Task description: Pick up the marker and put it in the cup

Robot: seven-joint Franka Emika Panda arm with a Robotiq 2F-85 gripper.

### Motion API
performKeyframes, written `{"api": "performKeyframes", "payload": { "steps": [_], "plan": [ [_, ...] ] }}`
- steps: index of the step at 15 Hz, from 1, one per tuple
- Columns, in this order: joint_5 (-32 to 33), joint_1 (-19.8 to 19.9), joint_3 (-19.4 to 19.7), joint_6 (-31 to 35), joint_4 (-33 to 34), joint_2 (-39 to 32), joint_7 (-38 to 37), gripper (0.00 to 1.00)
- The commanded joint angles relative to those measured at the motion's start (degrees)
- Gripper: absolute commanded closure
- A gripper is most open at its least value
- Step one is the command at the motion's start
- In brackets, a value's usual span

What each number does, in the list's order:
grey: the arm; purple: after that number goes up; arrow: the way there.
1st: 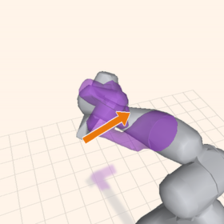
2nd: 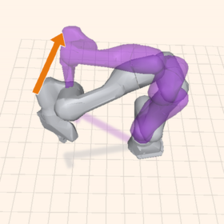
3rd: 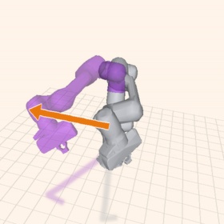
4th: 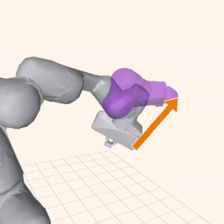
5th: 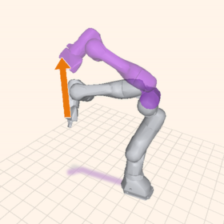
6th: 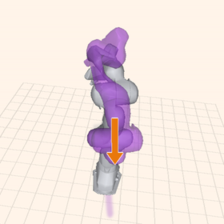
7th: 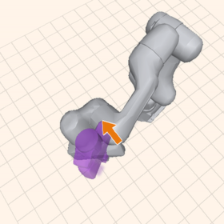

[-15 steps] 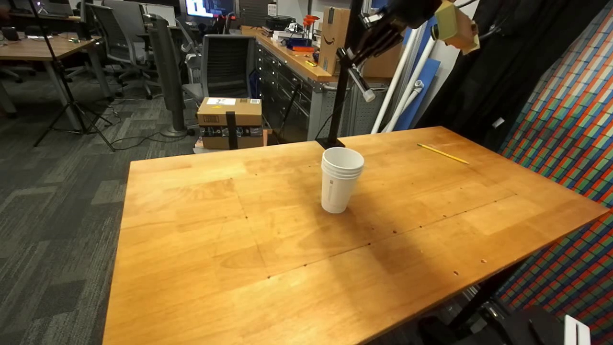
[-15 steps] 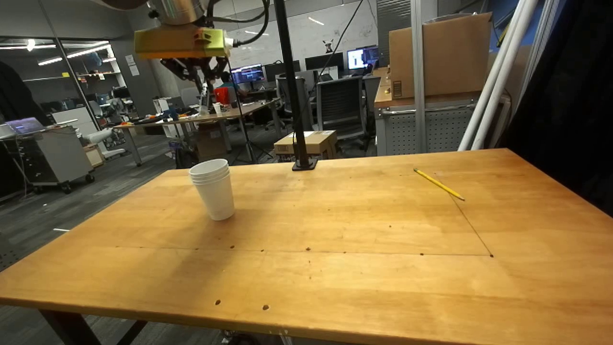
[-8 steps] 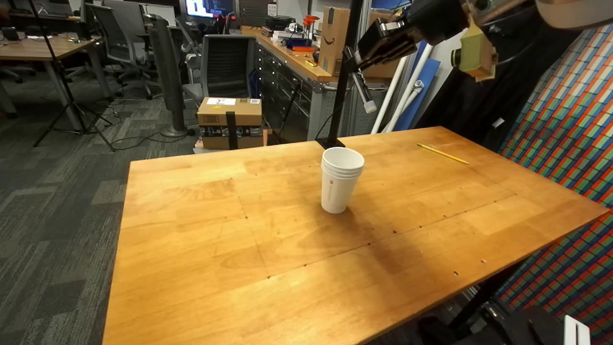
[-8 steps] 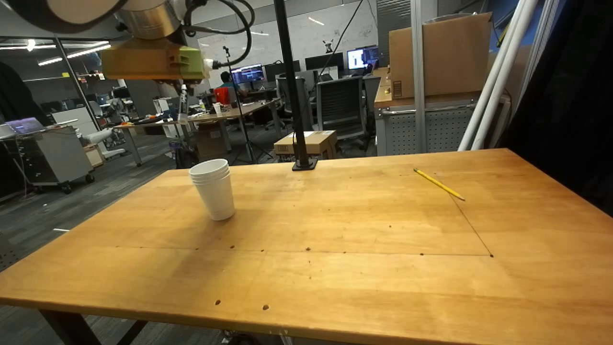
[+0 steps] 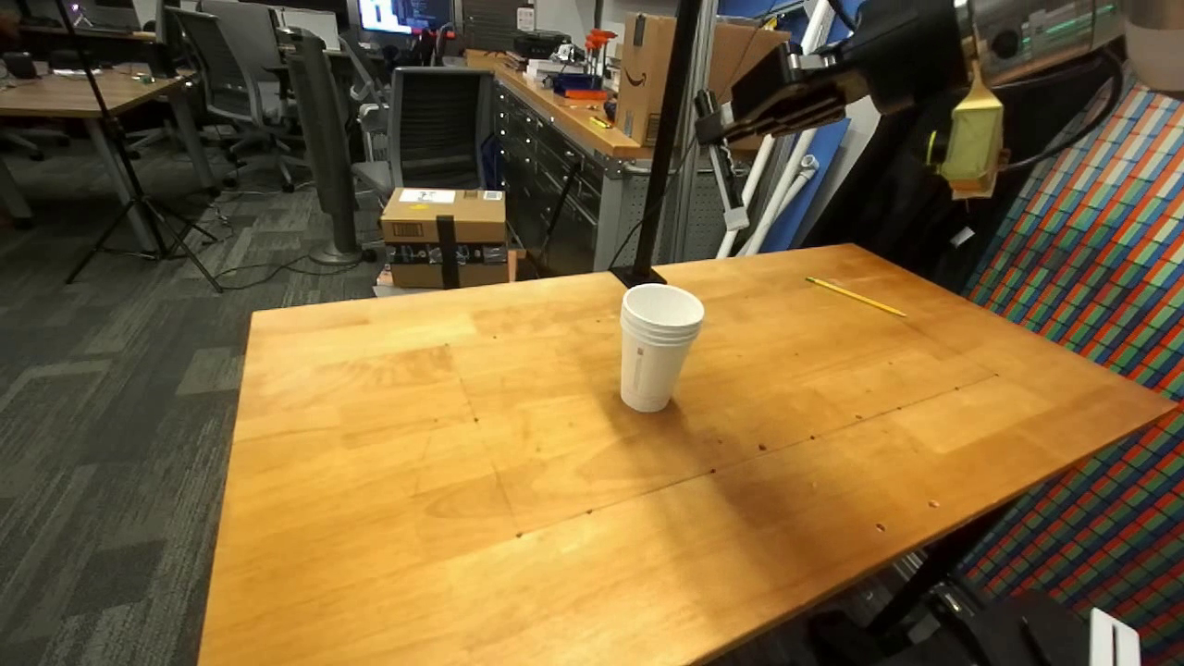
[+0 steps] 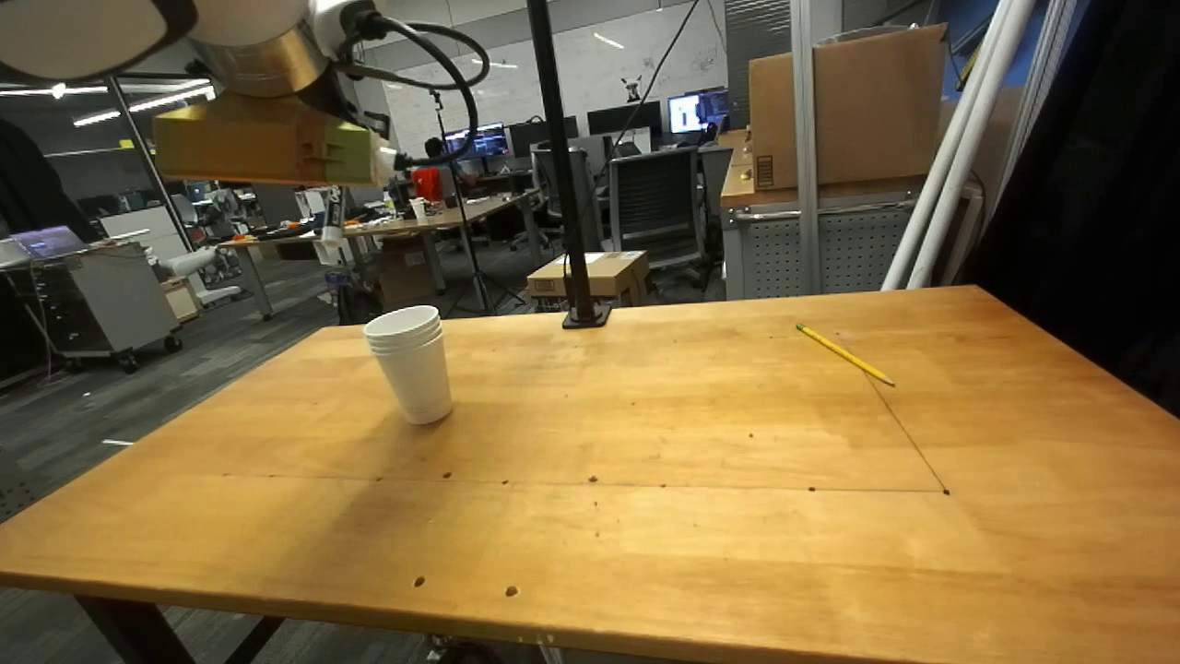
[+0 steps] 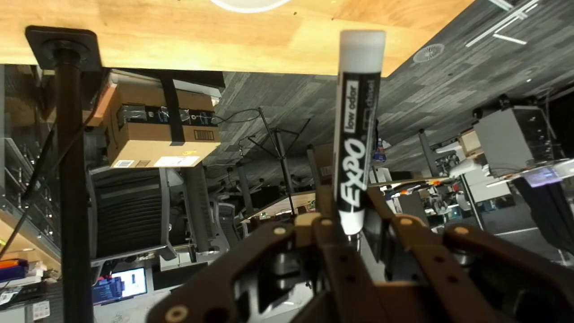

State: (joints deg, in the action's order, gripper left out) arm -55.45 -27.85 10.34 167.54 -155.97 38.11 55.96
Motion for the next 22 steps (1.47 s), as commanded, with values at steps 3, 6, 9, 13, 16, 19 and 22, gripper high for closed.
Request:
{"api": "performKeyframes", "payload": {
  "steps": [3, 6, 9, 13, 16, 19, 22],
  "plan": [
    [-7.02, -5.2, 7.41, 4.01, -0.18, 1.87, 7.15, 0.95],
    [-11.21, -9.05, 9.52, 8.36, -0.05, 0.64, 10.85, 0.95],
    [-16.15, -14.78, 9.81, 16.57, -0.06, 0.39, 14.32, 0.95],
    [-16.56, -22.9, 10.81, 26.68, -0.28, 1.23, 15.26, 0.95],
    [-12.95, -27.79, 12.82, 31.56, -1.07, 1.21, 12.75, 0.95],
    [-9.29, -32.19, 16.02, 35.38, -2.12, 1.08, 11.15, 0.95],
    [-6.56, -36.65, 20.99, 37.88, -1.75, 0.11, 10.89, 0.95]
  ]
}}
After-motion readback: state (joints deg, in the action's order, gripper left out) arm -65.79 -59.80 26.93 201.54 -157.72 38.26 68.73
